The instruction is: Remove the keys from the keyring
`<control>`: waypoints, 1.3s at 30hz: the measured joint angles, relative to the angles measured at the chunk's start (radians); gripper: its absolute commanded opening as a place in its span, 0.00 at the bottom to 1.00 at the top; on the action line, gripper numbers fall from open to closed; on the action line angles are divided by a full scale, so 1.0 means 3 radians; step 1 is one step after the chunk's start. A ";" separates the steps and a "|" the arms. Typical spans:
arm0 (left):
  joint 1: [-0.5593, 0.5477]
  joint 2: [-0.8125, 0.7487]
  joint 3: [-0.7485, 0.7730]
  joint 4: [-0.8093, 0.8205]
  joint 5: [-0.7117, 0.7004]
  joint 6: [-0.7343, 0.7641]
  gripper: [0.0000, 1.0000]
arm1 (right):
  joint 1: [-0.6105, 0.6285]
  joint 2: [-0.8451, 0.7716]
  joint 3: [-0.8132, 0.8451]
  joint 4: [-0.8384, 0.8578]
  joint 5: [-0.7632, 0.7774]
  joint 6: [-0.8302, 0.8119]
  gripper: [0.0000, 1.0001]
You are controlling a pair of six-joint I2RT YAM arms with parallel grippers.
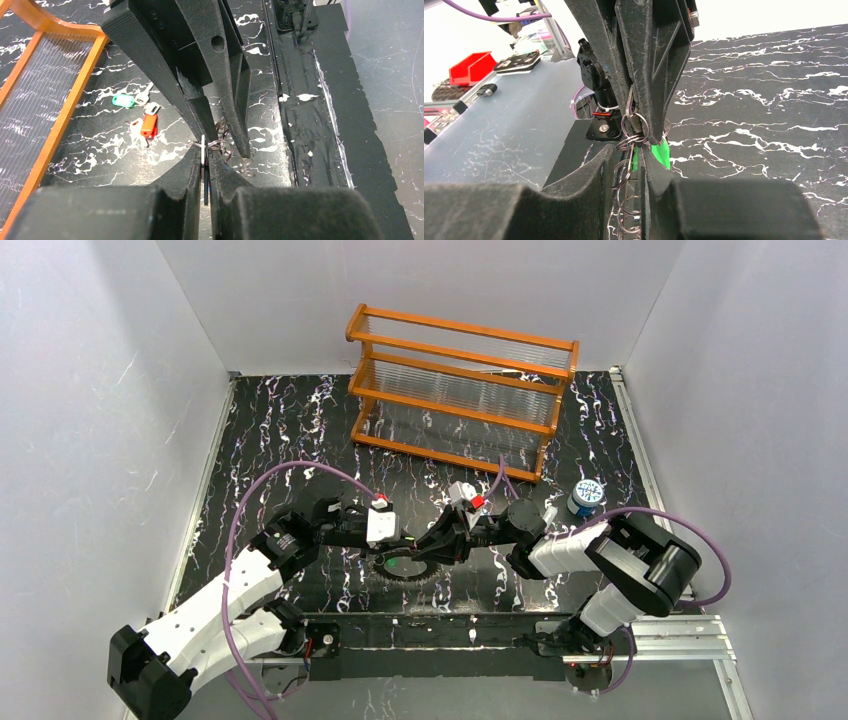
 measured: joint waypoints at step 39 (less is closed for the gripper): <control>-0.0008 0.0140 0.0211 -0.0407 -0.0253 0.0092 0.00 | 0.0004 -0.0225 0.0037 -0.0594 -0.0038 -0.0717 0.01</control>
